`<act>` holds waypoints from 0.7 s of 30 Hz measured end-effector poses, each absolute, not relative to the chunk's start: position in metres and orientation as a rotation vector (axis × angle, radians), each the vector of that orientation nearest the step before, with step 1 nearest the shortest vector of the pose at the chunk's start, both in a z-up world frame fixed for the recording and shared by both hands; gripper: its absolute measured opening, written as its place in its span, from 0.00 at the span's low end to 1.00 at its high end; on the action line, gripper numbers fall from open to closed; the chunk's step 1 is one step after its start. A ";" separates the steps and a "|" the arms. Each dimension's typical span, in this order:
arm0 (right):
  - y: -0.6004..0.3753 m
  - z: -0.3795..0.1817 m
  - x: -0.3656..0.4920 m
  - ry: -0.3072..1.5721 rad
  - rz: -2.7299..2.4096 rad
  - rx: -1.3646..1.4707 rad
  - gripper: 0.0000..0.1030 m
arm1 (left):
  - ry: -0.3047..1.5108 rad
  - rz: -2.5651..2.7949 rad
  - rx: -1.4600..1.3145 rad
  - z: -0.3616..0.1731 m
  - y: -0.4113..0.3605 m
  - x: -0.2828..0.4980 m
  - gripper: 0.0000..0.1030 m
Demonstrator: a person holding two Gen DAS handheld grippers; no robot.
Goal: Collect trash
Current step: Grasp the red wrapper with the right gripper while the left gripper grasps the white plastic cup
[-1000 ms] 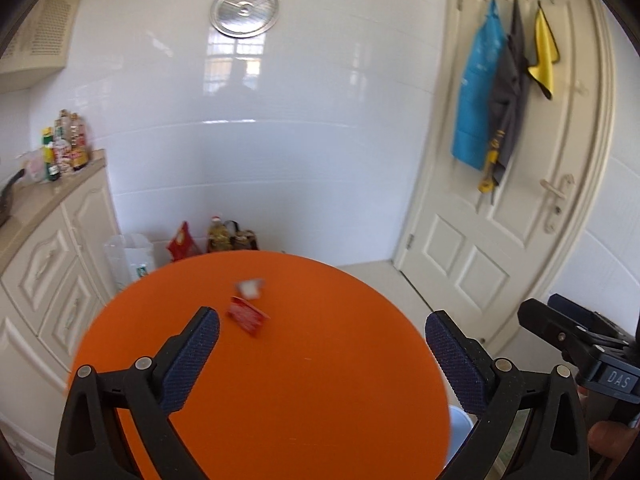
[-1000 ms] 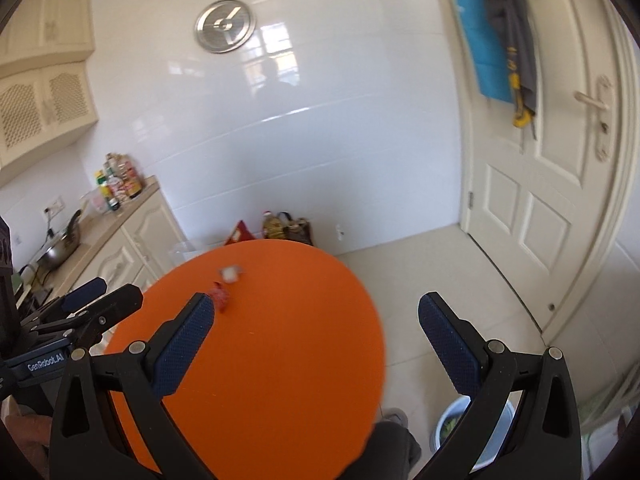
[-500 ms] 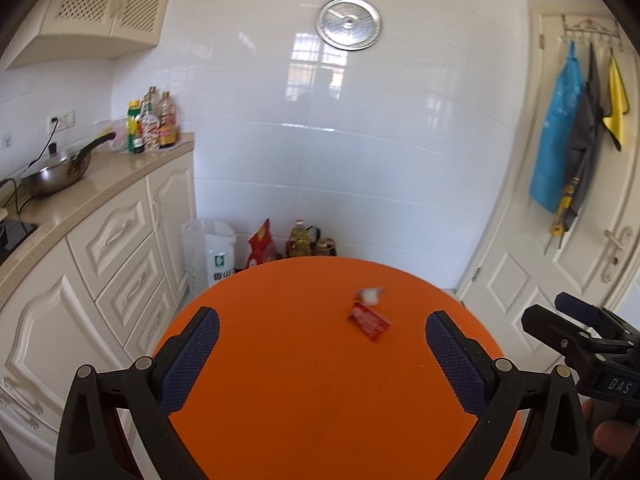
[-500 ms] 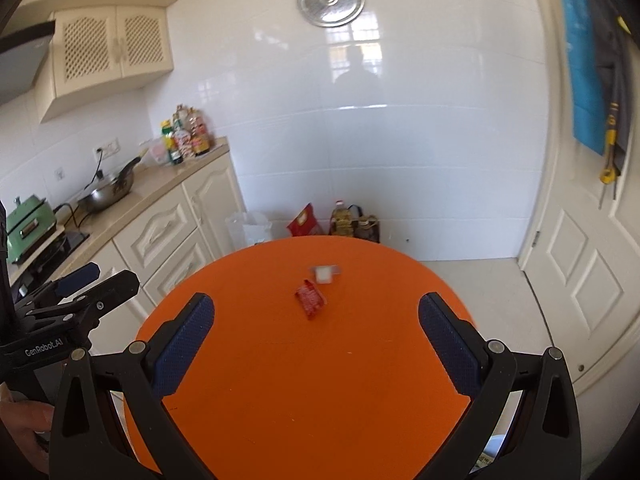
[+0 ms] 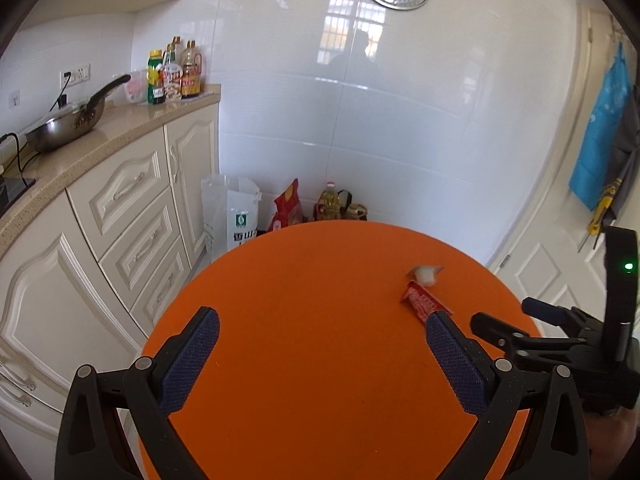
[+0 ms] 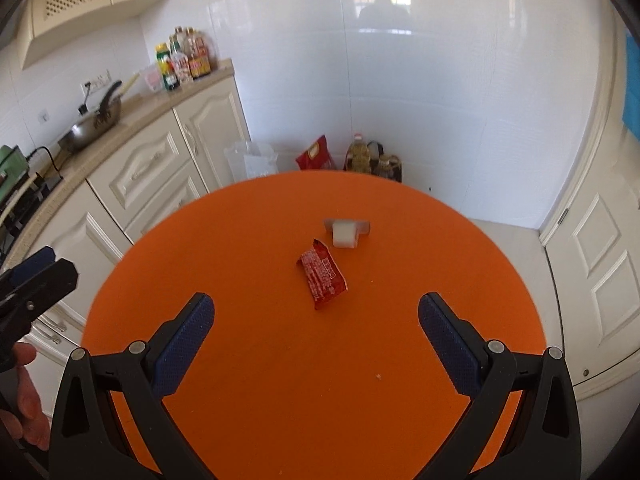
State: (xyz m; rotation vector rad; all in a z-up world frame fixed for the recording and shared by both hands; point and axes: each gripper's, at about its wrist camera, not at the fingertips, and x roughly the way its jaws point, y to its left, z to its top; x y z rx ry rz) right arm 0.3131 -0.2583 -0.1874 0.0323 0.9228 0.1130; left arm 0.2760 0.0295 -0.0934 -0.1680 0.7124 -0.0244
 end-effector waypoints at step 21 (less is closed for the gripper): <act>-0.245 -0.268 0.383 1.032 0.151 -0.077 0.29 | 0.844 -0.032 -0.182 -0.148 0.008 0.459 0.99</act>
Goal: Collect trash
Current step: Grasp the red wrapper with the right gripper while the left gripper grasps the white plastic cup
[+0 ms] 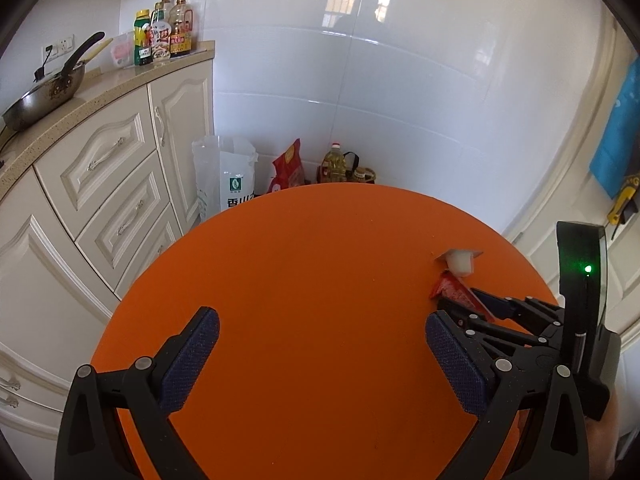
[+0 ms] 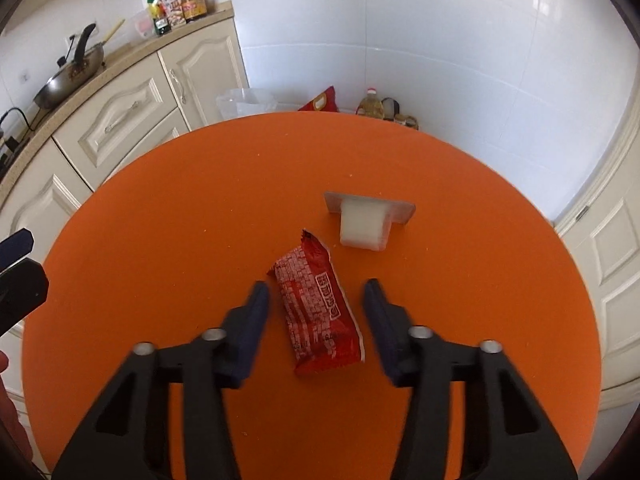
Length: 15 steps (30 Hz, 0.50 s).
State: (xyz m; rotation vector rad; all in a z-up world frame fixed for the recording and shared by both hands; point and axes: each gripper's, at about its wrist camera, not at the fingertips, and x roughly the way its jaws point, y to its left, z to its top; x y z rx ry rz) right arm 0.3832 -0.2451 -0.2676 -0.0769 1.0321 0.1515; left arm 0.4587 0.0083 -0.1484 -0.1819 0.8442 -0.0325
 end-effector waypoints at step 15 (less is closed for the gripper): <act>-0.286 -0.244 0.356 0.973 0.164 0.057 0.18 | 0.847 -0.109 -0.121 -0.155 -0.027 0.452 0.99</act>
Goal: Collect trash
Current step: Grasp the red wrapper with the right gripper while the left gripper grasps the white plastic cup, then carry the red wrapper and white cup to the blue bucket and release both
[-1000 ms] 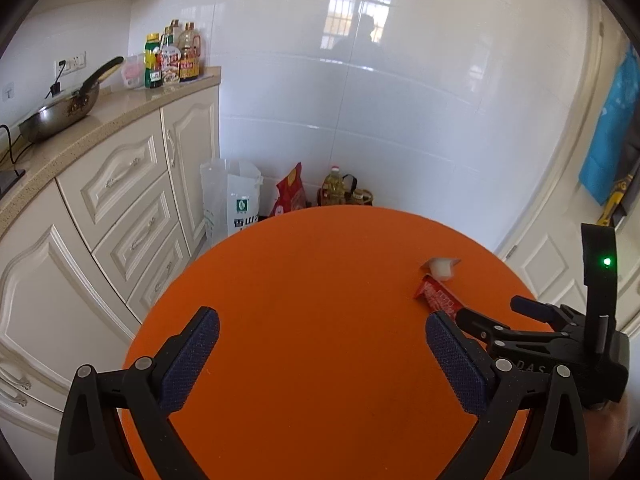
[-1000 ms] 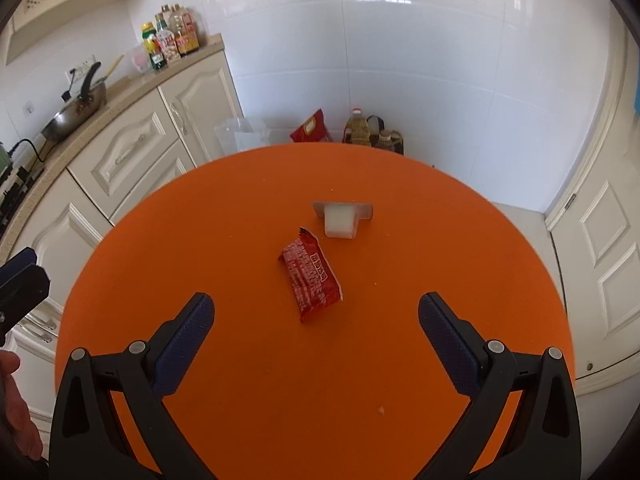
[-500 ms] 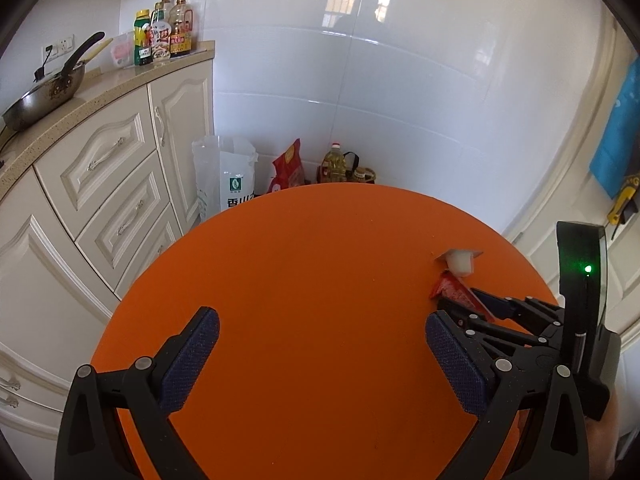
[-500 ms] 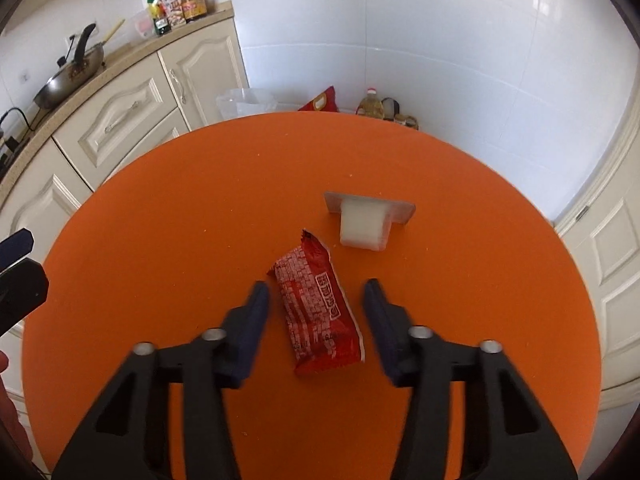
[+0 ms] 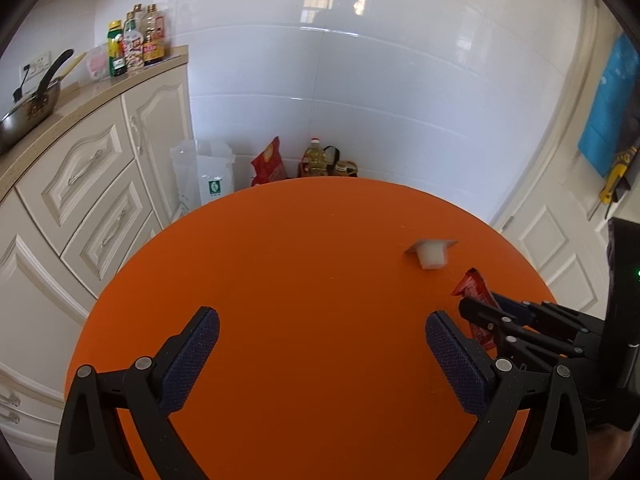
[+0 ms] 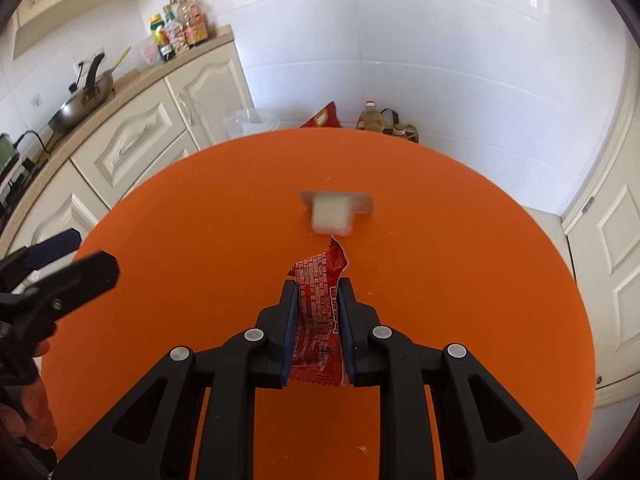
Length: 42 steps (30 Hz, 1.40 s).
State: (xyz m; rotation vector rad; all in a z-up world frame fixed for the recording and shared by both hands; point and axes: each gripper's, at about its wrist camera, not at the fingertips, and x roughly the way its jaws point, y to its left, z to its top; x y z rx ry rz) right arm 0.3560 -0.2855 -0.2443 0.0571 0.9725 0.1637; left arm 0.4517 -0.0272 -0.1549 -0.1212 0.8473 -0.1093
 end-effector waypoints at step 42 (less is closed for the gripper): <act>-0.388 -0.200 0.320 0.886 0.027 0.216 0.18 | 0.896 -0.291 -0.008 -0.221 -0.157 0.596 0.36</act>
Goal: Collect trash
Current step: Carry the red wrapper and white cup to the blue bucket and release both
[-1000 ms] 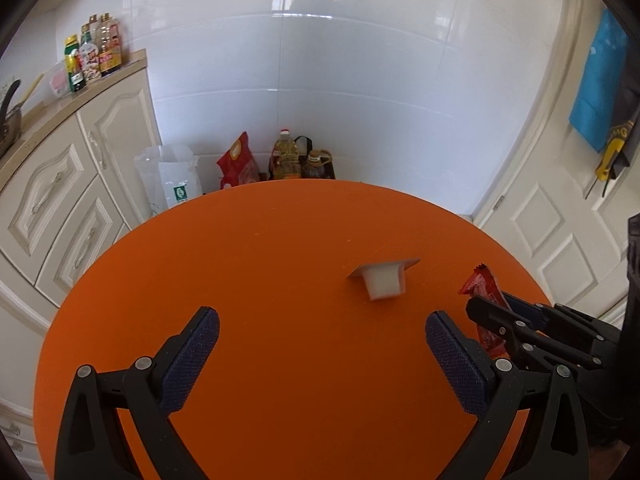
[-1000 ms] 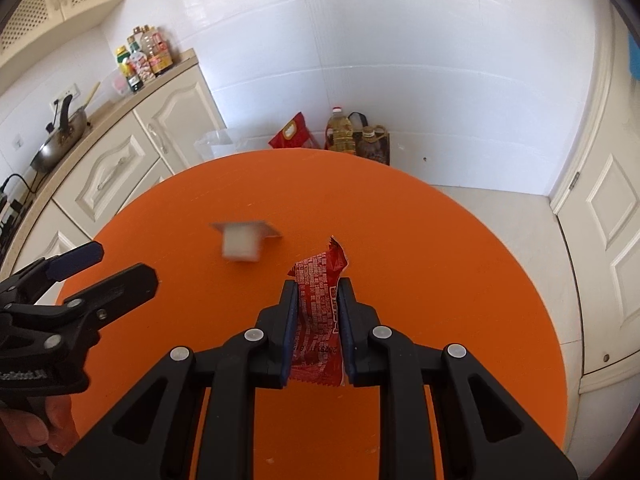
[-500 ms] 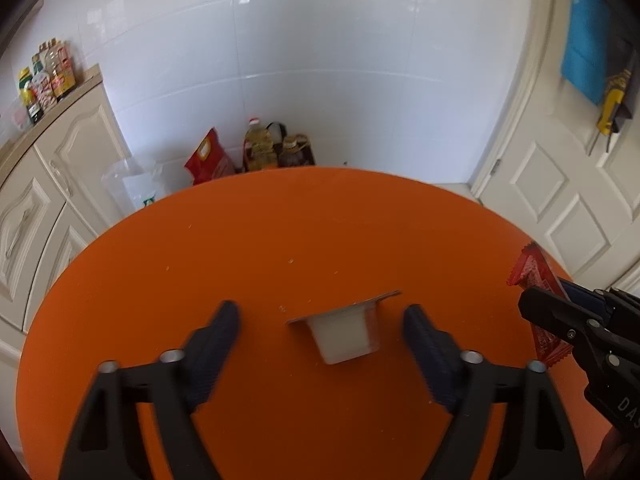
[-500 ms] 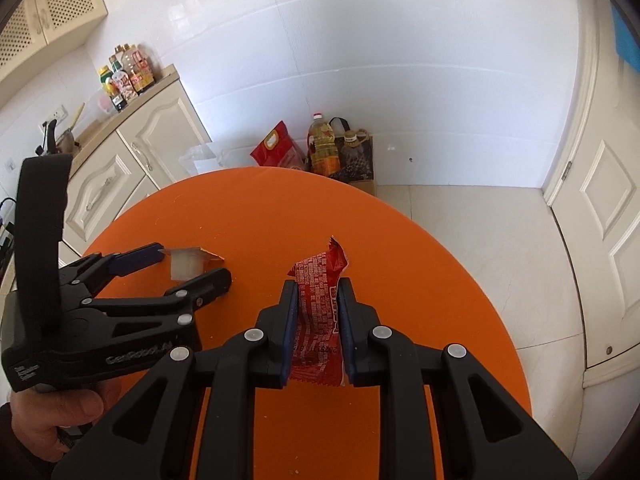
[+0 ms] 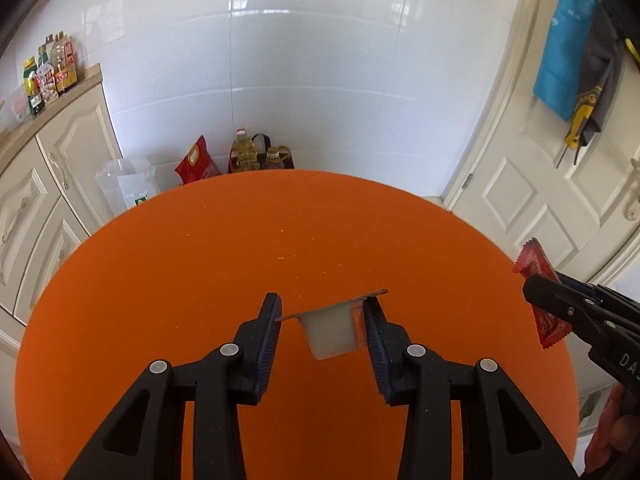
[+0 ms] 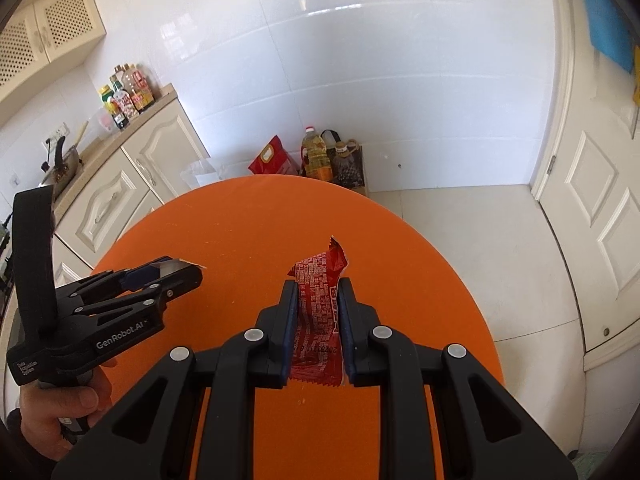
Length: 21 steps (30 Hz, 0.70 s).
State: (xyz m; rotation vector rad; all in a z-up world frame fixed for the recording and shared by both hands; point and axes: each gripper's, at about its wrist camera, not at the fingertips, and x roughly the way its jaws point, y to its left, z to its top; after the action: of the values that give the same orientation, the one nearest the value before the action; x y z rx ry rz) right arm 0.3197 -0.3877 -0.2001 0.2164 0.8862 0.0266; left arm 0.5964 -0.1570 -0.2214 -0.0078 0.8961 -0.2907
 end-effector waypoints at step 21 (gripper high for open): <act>-0.367 -0.098 0.131 0.675 -0.007 0.190 0.18 | 0.637 -0.479 0.001 -0.143 -0.177 0.364 0.36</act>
State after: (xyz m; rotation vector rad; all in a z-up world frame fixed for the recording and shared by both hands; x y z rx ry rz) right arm 0.1307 -0.3672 -0.0981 0.1904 0.6747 -0.0070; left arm 0.3637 -0.1774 -0.1428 0.0012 0.6371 -0.4791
